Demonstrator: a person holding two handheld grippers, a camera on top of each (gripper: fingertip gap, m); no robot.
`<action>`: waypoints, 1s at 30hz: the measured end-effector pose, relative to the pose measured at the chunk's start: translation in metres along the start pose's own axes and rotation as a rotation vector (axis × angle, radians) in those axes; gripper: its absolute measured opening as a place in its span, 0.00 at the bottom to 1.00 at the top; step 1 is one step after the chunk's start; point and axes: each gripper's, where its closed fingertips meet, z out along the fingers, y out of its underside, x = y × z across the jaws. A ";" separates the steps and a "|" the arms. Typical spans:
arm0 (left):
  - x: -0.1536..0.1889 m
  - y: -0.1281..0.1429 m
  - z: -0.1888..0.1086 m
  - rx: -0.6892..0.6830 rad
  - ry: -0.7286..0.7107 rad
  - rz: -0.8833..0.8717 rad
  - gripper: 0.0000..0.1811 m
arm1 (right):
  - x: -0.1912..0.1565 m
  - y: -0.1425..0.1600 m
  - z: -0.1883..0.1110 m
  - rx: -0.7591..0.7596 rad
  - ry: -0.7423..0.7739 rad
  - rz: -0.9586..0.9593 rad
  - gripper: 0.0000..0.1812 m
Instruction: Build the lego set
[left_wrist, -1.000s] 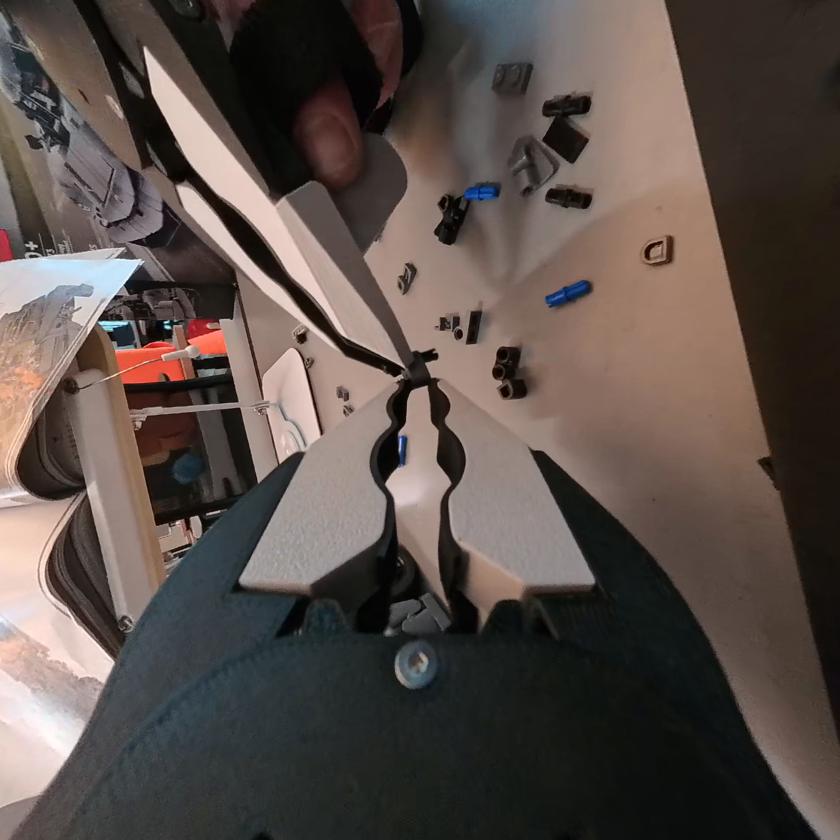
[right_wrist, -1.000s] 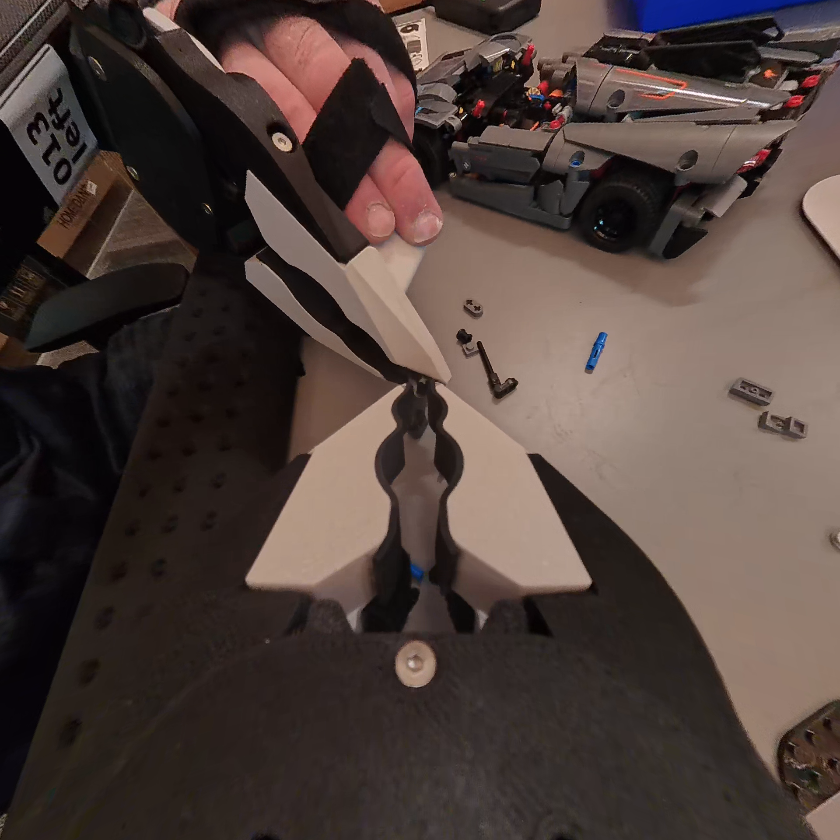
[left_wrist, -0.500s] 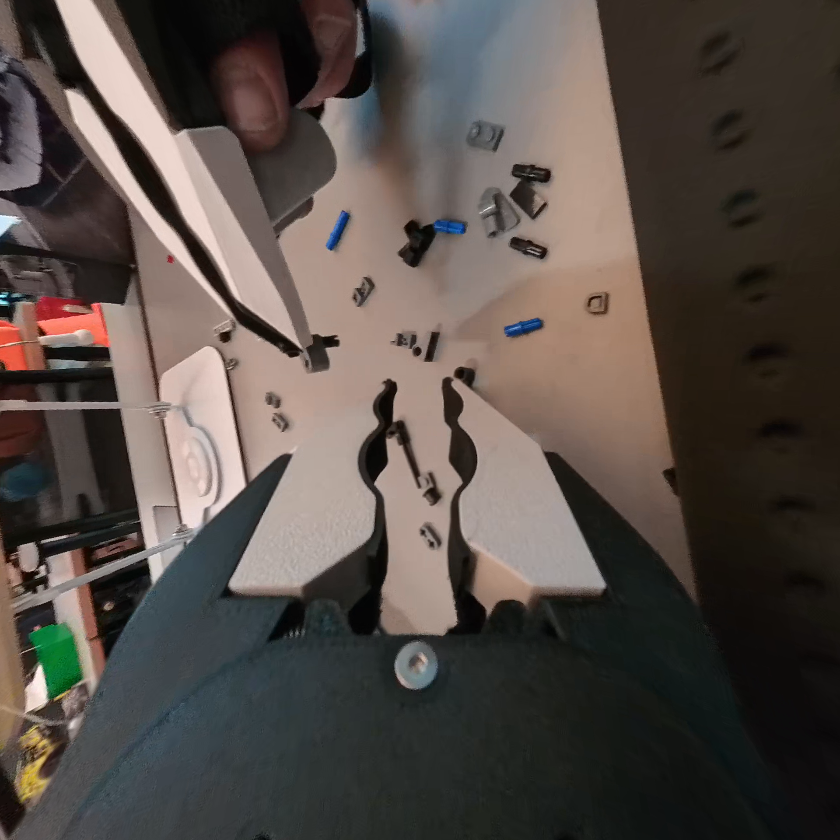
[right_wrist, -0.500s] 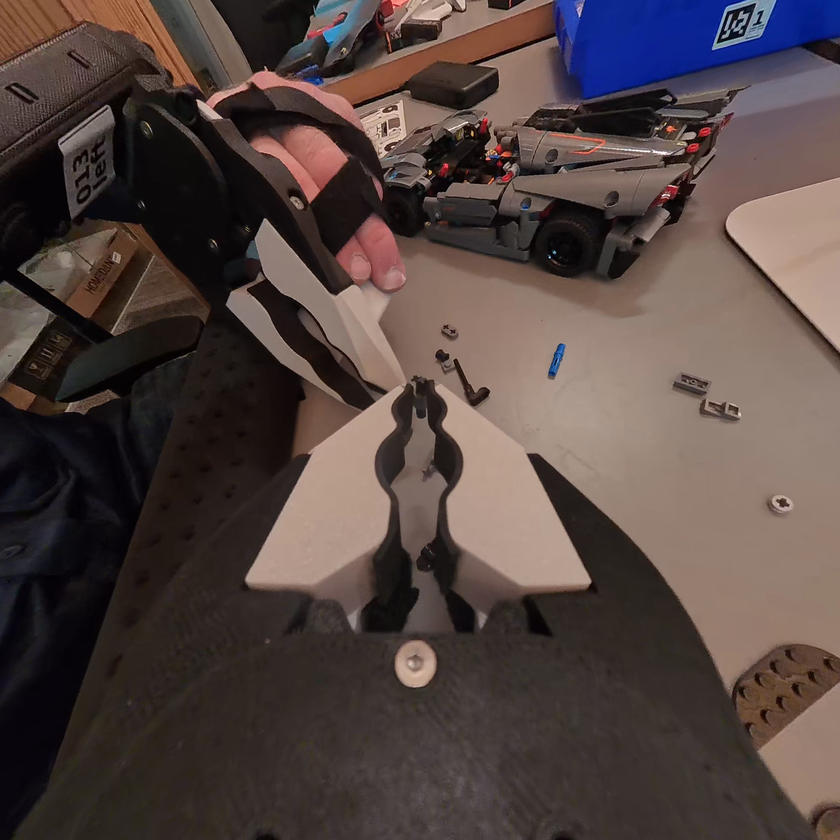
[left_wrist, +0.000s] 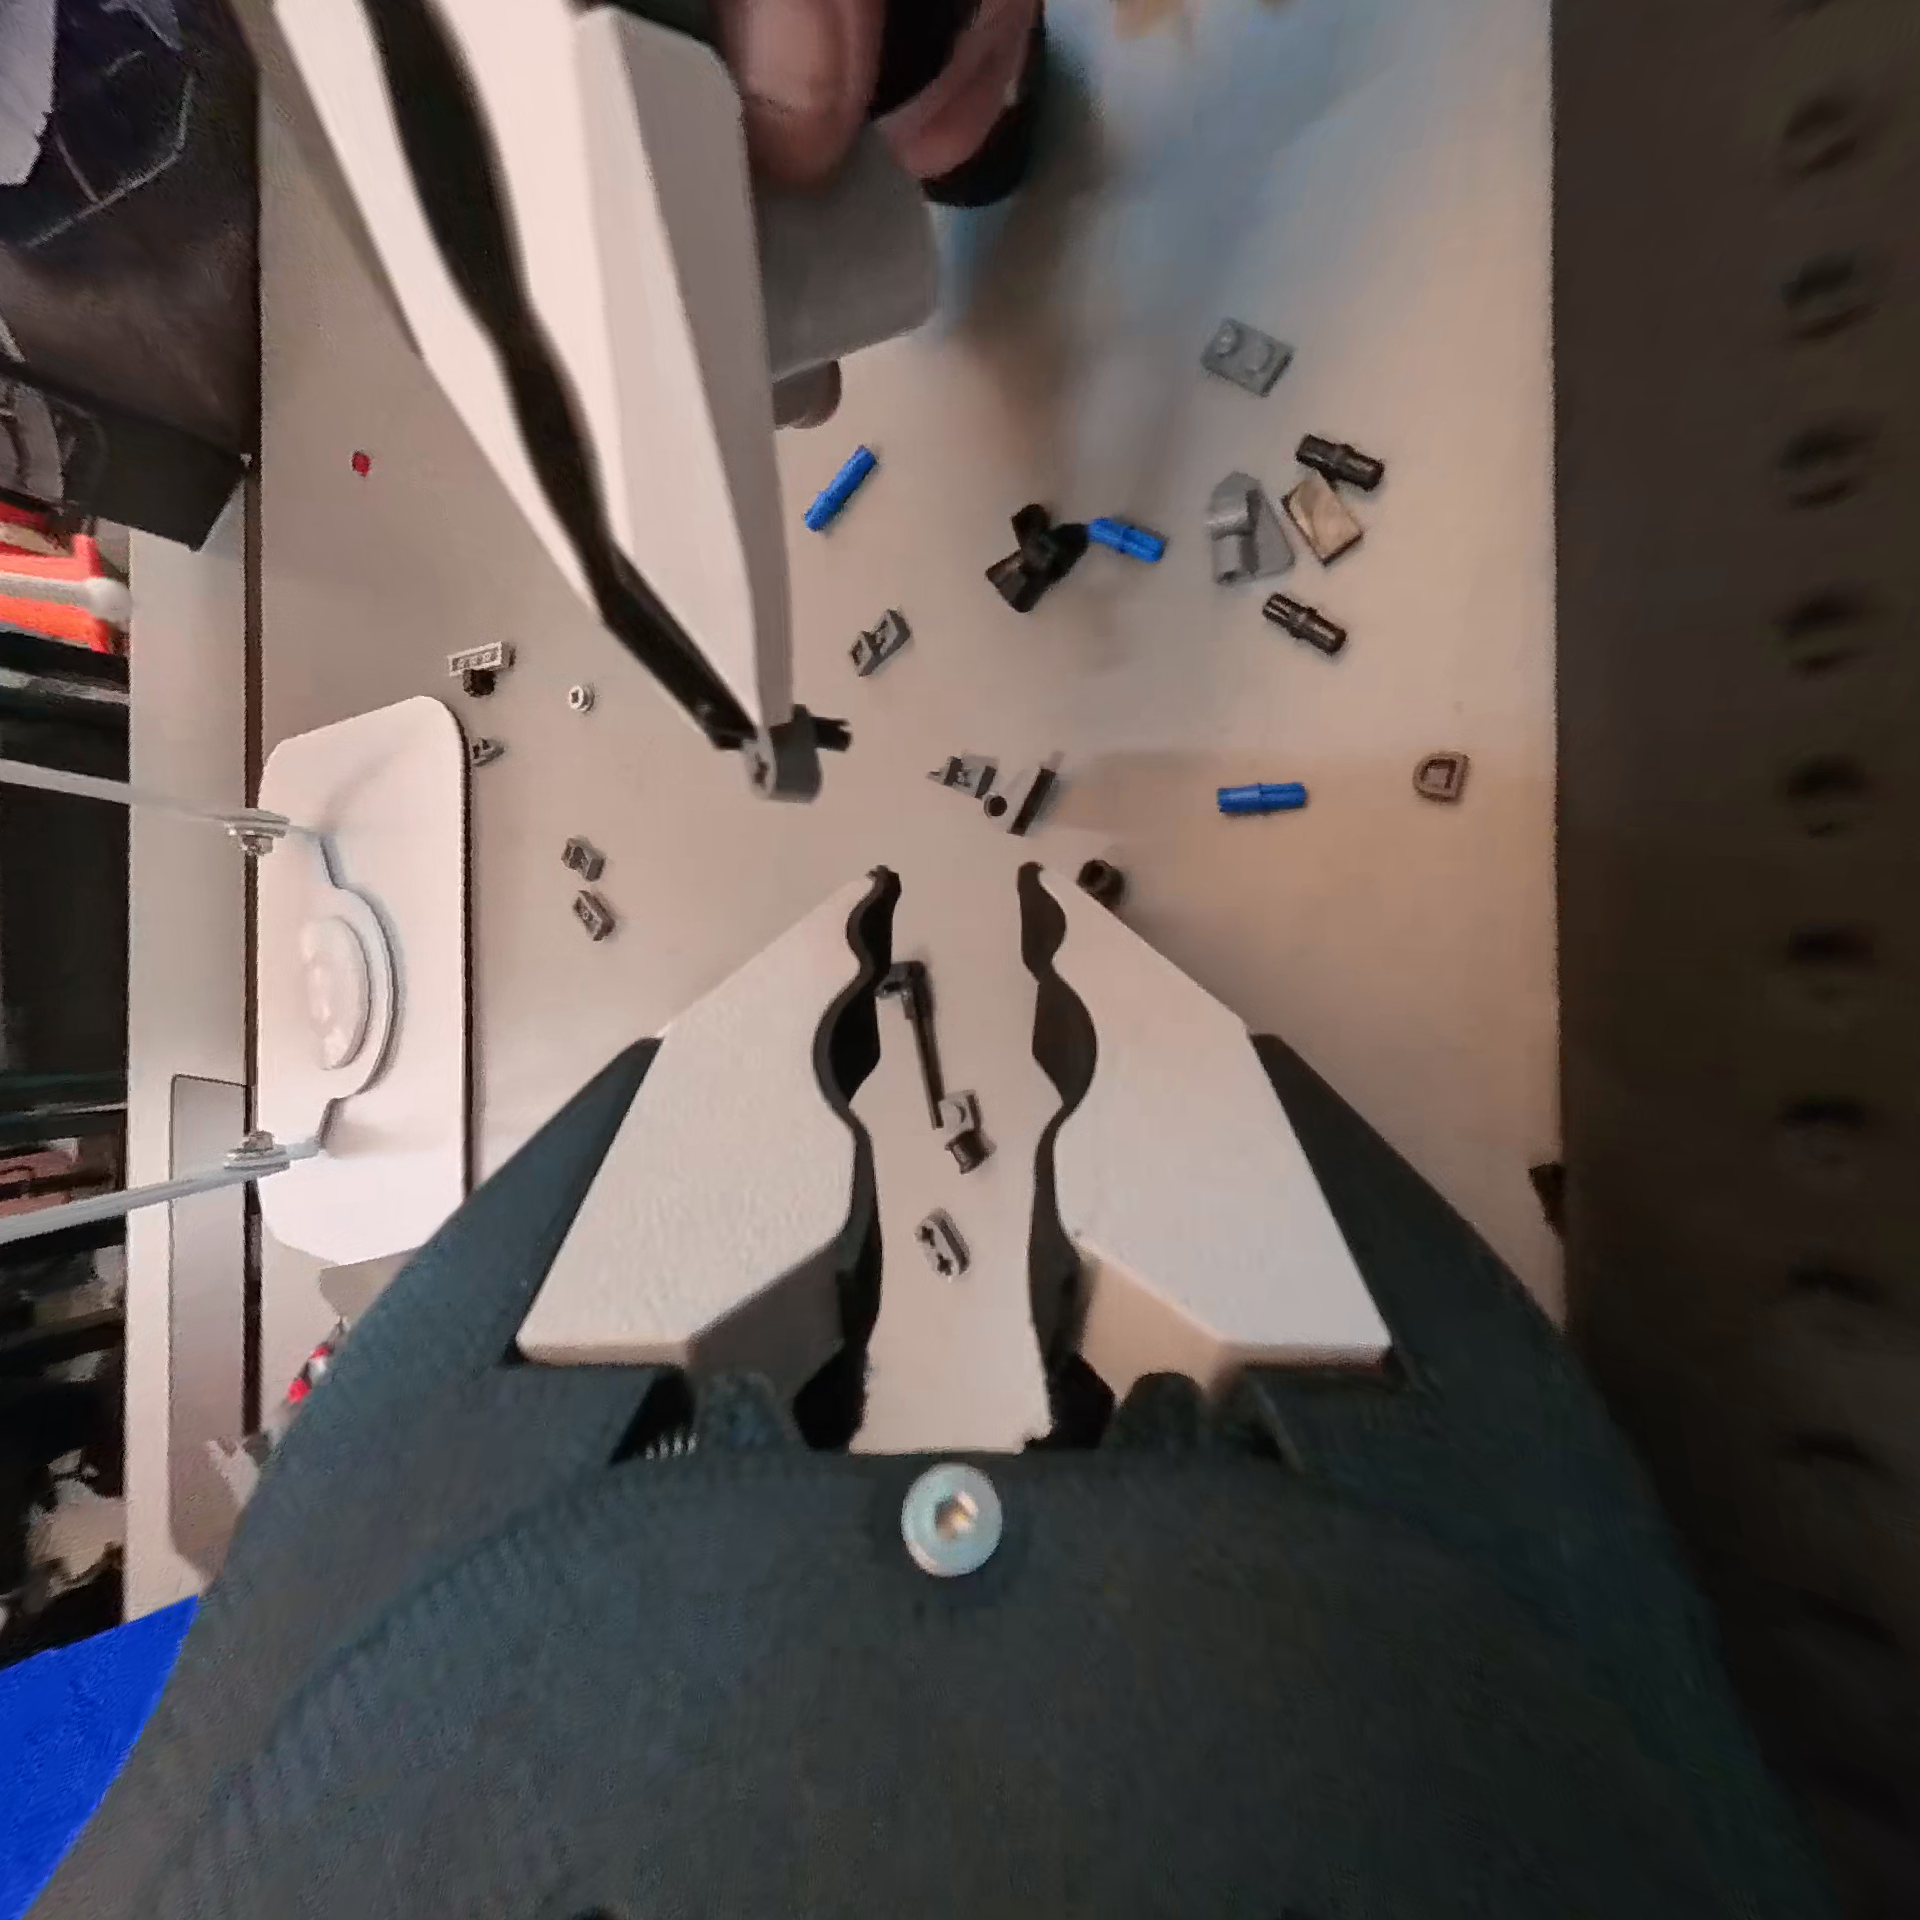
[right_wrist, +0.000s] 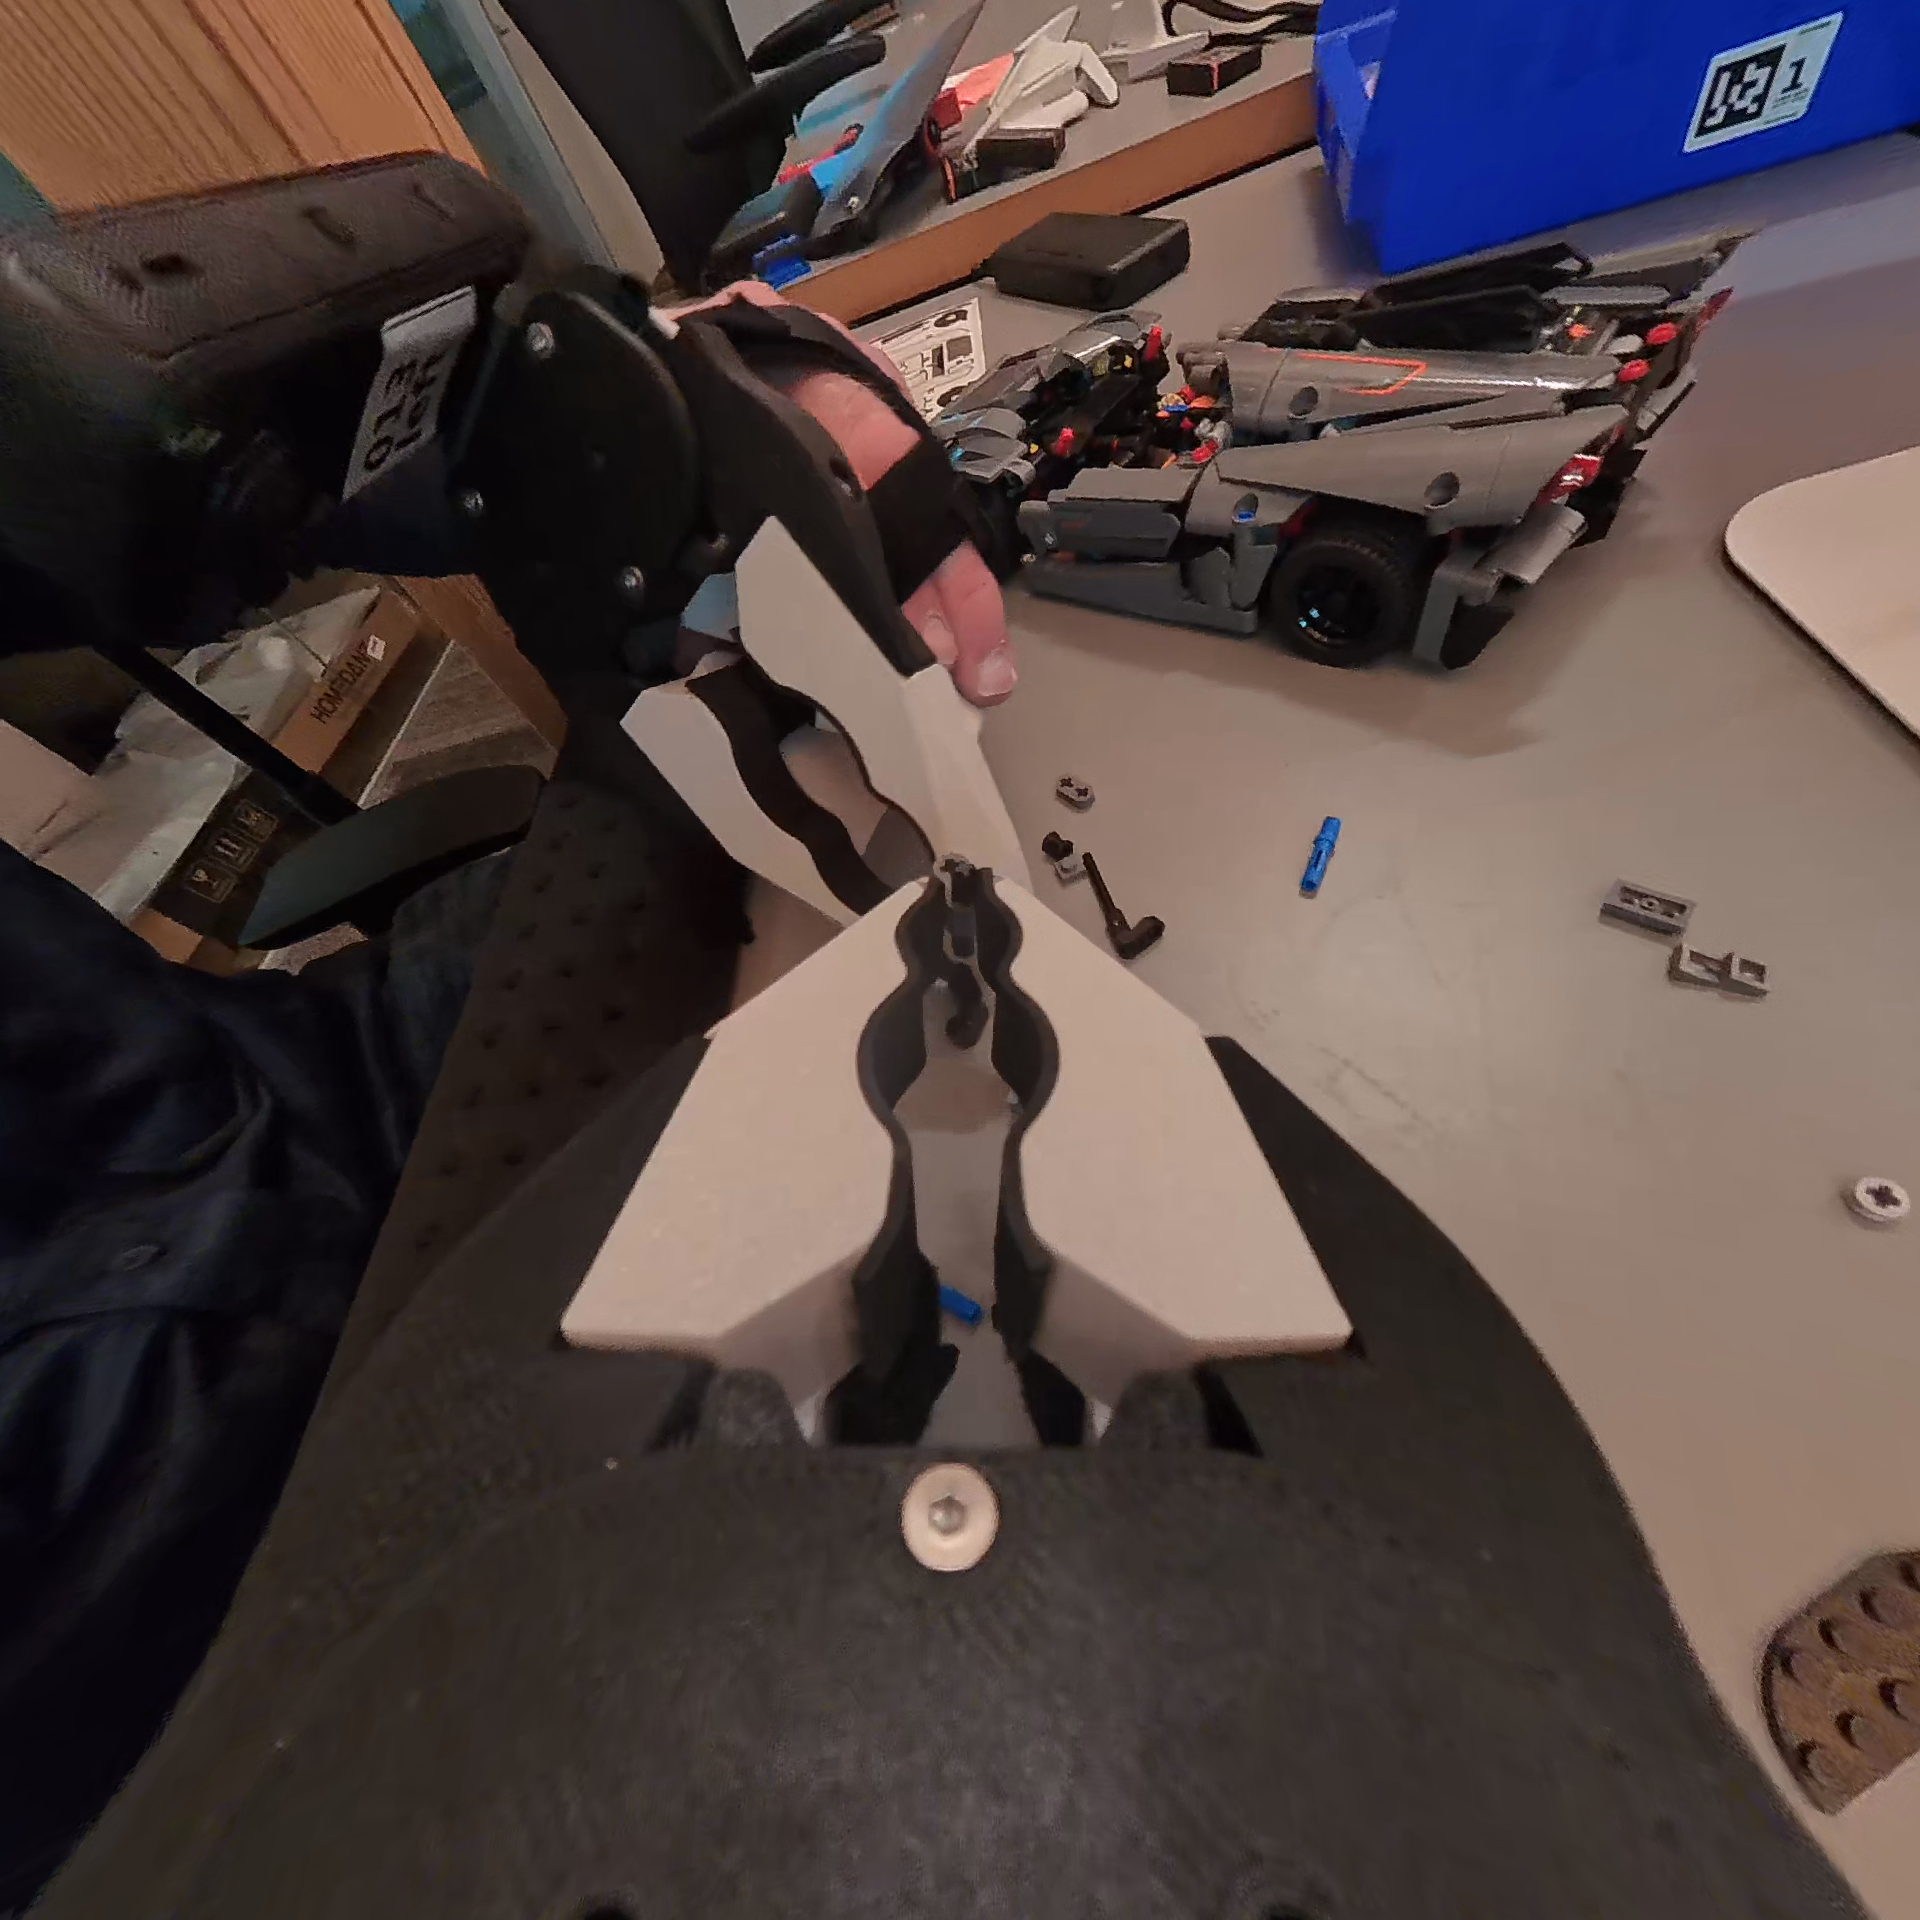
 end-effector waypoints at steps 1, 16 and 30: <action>0.001 -0.002 0.000 0.013 0.012 -0.018 0.13 | -0.002 0.000 0.001 0.002 -0.005 -0.010 0.02; 0.002 0.006 0.002 -0.026 0.042 -0.034 0.16 | -0.011 -0.005 0.002 0.015 -0.018 -0.088 0.02; 0.006 0.019 0.004 -0.086 0.098 -0.075 0.24 | -0.008 -0.004 0.001 0.014 -0.006 -0.099 0.02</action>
